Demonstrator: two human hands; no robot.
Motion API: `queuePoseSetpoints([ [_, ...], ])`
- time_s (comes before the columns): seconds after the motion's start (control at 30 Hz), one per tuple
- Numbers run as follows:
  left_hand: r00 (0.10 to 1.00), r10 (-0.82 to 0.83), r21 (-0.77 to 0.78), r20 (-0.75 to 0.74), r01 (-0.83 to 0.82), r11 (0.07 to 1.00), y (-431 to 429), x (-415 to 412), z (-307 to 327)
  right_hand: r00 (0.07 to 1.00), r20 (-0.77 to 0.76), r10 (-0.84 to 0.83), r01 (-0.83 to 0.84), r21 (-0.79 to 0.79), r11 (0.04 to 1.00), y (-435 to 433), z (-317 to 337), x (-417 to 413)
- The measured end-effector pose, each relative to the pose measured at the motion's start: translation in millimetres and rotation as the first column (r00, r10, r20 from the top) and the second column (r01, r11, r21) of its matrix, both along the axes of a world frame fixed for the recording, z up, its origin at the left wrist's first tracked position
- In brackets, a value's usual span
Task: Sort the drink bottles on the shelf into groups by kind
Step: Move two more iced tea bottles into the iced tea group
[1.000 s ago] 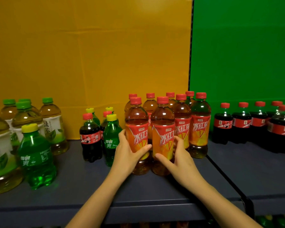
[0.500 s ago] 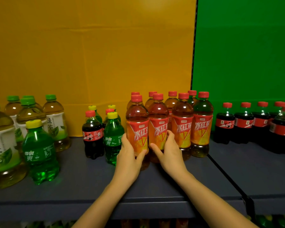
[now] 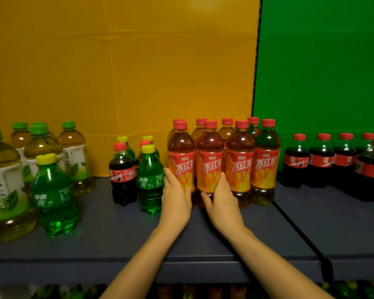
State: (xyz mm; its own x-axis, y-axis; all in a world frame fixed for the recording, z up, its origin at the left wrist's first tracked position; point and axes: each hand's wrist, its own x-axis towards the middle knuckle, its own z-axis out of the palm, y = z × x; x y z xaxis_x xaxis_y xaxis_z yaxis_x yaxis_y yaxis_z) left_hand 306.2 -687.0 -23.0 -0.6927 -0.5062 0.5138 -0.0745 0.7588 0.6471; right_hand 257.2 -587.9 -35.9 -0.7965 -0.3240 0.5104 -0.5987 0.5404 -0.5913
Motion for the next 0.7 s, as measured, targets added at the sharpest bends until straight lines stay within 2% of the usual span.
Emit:
queuePoseSetpoints([
  [0.27,1.0,0.005,0.024,0.021,-0.006,1.0,1.5,-3.2,2.7,1.0,-0.023,-0.007,0.007,-0.006,1.0,5.2,1.6,-0.6],
  [0.5,0.996,-0.086,0.016,0.033,0.086,0.996,3.7,13.0,-0.9,0.995,-0.085,0.055,-0.061,-0.079,0.995,15.0,3.1,15.5],
  [0.63,0.983,-0.166,0.028,-0.075,0.168,0.985,-0.2,39.4,-8.9,0.962,-0.268,0.059,-0.128,-0.248,0.96,15.9,6.8,37.1],
  [0.7,0.976,-0.152,0.02,-0.155,0.157,0.987,-6.7,59.9,-11.9,0.946,-0.291,0.143,-0.228,-0.283,0.932,8.6,14.3,48.3],
])
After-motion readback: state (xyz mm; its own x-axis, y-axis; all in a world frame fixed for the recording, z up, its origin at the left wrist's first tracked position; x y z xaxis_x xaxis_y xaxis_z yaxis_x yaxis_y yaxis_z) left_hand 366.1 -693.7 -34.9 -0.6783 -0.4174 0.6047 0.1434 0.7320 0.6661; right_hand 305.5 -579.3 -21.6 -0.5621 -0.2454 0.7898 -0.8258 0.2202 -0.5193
